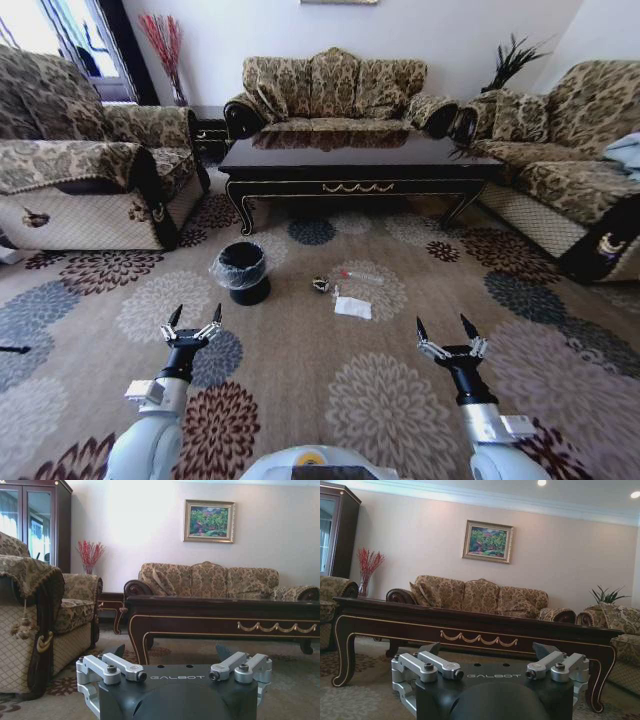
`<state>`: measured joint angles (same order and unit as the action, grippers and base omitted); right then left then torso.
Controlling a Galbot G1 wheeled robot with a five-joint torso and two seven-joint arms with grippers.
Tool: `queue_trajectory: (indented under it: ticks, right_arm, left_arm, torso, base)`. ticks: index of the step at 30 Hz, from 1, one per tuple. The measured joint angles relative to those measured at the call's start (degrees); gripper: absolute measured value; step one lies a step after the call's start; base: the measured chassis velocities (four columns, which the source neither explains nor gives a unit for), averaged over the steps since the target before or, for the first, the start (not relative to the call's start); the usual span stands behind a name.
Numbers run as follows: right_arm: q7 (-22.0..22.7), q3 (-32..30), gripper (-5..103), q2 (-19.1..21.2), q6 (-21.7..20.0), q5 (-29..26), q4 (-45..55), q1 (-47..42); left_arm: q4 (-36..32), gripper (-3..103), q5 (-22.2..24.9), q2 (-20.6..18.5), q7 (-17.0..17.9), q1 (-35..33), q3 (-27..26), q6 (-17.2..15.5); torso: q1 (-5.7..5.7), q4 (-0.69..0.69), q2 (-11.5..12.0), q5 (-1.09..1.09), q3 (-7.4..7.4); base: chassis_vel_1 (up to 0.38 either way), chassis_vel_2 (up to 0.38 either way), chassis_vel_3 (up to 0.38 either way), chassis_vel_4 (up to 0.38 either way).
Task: Move to the front of the table and pick up the trash from the floor, then place it into the trash bin.
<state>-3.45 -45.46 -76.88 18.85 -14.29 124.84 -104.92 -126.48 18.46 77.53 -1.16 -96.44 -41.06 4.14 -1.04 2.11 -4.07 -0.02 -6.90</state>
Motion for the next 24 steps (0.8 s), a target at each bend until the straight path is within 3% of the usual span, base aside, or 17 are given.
queue_trajectory:
  ticks: [19, 24]
  right_arm:
    - [0.26, 0.11, 100, -0.07, 0.90, -0.30, -0.35, 0.33]
    - [0.15, 0.05, 100, -0.18, 1.08, -0.21, -0.35, 0.30]
  left_arm:
    - [0.01, 100, -0.04, 0.18, 0.04, -0.13, -0.17, 0.11]
    - [0.41, 100, -0.04, 0.23, 0.18, 0.12, -0.25, 0.20]
  torso:
    - [-0.02, 0.00, -0.03, 0.02, -0.03]
    - [-0.04, -0.01, -0.03, 0.01, -0.04]
  base:
    - [-0.339, 0.345, 0.350, -0.348]
    - [-0.131, 0.159, 0.121, -0.146]
